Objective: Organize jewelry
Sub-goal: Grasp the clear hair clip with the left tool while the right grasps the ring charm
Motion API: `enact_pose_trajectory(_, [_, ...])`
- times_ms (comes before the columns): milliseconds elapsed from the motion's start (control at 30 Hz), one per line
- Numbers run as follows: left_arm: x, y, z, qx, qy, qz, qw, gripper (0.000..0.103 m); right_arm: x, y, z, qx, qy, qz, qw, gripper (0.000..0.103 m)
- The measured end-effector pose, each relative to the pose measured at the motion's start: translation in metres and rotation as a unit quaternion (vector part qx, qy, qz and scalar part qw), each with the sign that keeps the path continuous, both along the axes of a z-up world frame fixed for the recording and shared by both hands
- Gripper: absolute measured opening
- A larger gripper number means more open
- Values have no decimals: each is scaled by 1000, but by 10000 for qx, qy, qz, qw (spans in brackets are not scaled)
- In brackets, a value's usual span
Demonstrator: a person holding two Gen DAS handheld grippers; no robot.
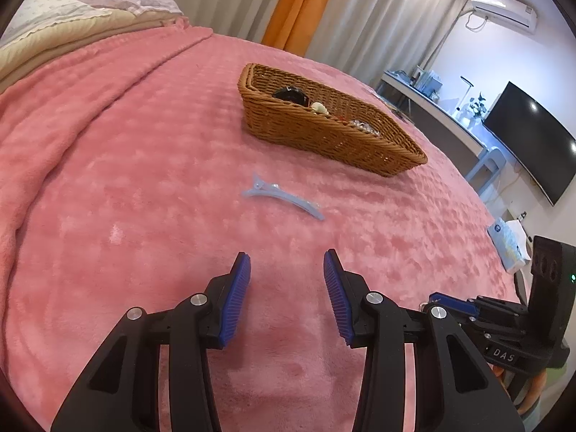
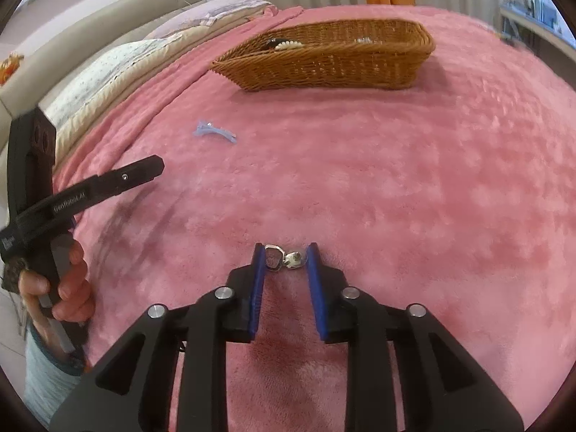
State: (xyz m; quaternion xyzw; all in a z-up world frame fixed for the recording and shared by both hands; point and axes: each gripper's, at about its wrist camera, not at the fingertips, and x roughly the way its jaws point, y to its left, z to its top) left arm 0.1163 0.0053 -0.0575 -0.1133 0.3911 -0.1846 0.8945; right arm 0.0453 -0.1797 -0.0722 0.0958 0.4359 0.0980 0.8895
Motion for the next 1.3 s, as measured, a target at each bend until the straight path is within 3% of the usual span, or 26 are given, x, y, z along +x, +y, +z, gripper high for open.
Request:
enact_pose_trajectory(133, [9,-3,1,-282,229,-56,9993,41,-2,2,4,-100,-114,4,9999,8])
enact_pose_trajectory(267, [28,-17,-1,-285,658,-8,9974,41,3,-7,11,-218,-243,-142,9994,8])
enact_pose_trajectory(500, [75,-8,-14,-1149,1235,613,9838,41,12,-35,-4,377,-74,-235,9990,8])
enact_pose_trajectory(567, [83,-5,-17,-1217,1302,757,9811,41,13,-41,-6,601,-72,-222,9979,8])
enact_pose_trajectory(667, [95,-10,-18,-1085,1275,868,9821,40,15,-43,-9,702,-55,-201,9973,8])
enact_pose_trajectory(733, [99,-16,-18,-881,1226,854,9848,34,14,-43,-9,712,-77,-189,9973,8])
enact_pose_trajectory(800, [103,-27,-19,-455,1169,766,9891,11,14,-43,-9,758,-82,-187,9969,8])
enact_pose_trajectory(967, [103,-42,-15,-189,993,319,9944,6,12,-44,-10,810,-105,-191,9965,8])
enact_pose_trajectory(1067, [87,-50,-9,2,943,-268,9952,5,11,-45,-10,852,-124,-193,9961,8])
enact_pose_trajectory(1300, [40,-49,-11,311,971,-955,9902,6,5,-56,-10,976,-199,-340,9944,8])
